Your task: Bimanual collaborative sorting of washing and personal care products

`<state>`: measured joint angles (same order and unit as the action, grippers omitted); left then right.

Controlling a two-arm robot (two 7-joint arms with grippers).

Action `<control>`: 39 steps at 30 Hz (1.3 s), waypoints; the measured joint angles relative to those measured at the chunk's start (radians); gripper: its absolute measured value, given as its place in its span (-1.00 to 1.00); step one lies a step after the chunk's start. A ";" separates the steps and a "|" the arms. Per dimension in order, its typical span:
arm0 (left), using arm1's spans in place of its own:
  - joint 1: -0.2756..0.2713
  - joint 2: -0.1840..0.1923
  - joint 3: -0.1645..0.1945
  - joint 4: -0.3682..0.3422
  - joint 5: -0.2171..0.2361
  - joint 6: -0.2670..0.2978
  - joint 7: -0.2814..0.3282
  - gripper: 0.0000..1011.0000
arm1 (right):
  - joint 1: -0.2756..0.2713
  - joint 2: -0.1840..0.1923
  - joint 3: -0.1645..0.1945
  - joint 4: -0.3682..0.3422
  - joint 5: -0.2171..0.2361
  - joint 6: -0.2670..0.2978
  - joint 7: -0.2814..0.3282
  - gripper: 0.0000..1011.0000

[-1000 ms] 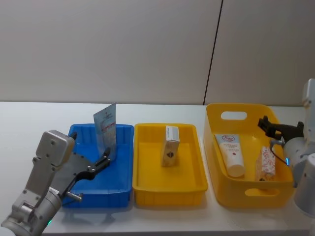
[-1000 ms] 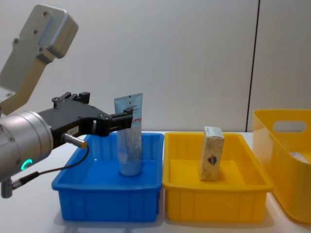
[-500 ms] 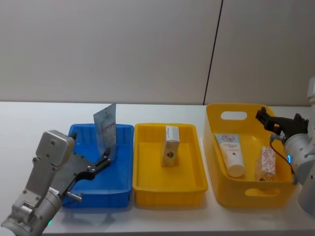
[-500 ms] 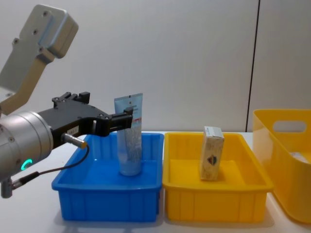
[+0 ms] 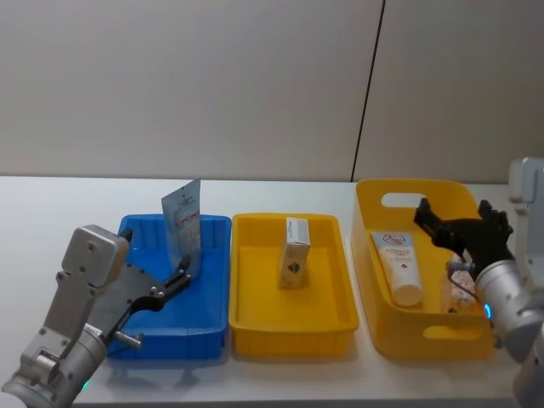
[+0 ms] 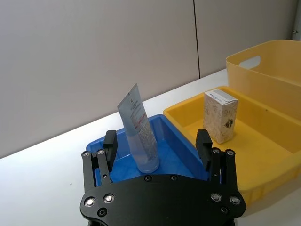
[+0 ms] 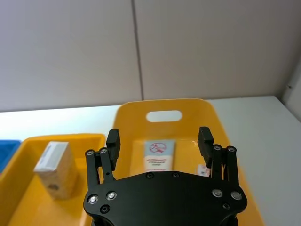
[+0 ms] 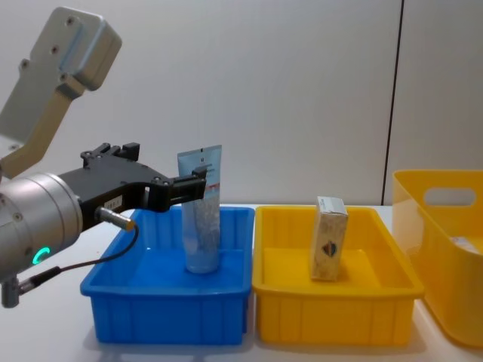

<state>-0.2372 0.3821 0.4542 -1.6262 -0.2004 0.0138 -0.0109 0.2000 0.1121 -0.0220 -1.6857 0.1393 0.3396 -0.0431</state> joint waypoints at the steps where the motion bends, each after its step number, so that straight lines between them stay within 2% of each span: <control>1: 0.000 0.000 0.000 0.000 0.000 0.000 0.000 0.98 | -0.007 0.008 -0.007 -0.003 0.005 -0.010 0.003 0.98; 14: 0.000 0.000 0.000 0.000 0.000 0.000 0.000 0.98 | -0.132 0.139 -0.126 -0.050 0.091 -0.188 0.067 0.98; 15: 0.000 0.000 0.000 0.000 0.000 0.000 0.000 0.98 | -0.132 0.139 -0.126 -0.050 0.091 -0.188 0.067 0.98; 18: 0.000 0.000 0.000 0.000 0.000 0.000 0.000 0.98 | -0.166 0.175 -0.158 -0.063 0.114 -0.236 0.085 0.98; 22: 0.000 0.000 0.000 0.000 0.000 0.000 0.000 0.98 | -0.192 0.202 -0.183 -0.073 0.132 -0.273 0.099 0.98; 27: 0.000 0.000 0.000 0.000 0.000 0.000 0.000 0.98 | -0.211 0.222 -0.202 -0.080 0.147 -0.301 0.109 0.98; 39: 0.000 0.000 0.000 0.000 0.000 0.000 0.000 0.98 | -0.215 0.225 -0.204 -0.081 0.148 -0.306 0.110 0.98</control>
<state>-0.2372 0.3821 0.4542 -1.6262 -0.2003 0.0138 -0.0110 -0.0147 0.3375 -0.2264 -1.7672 0.2877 0.0340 0.0670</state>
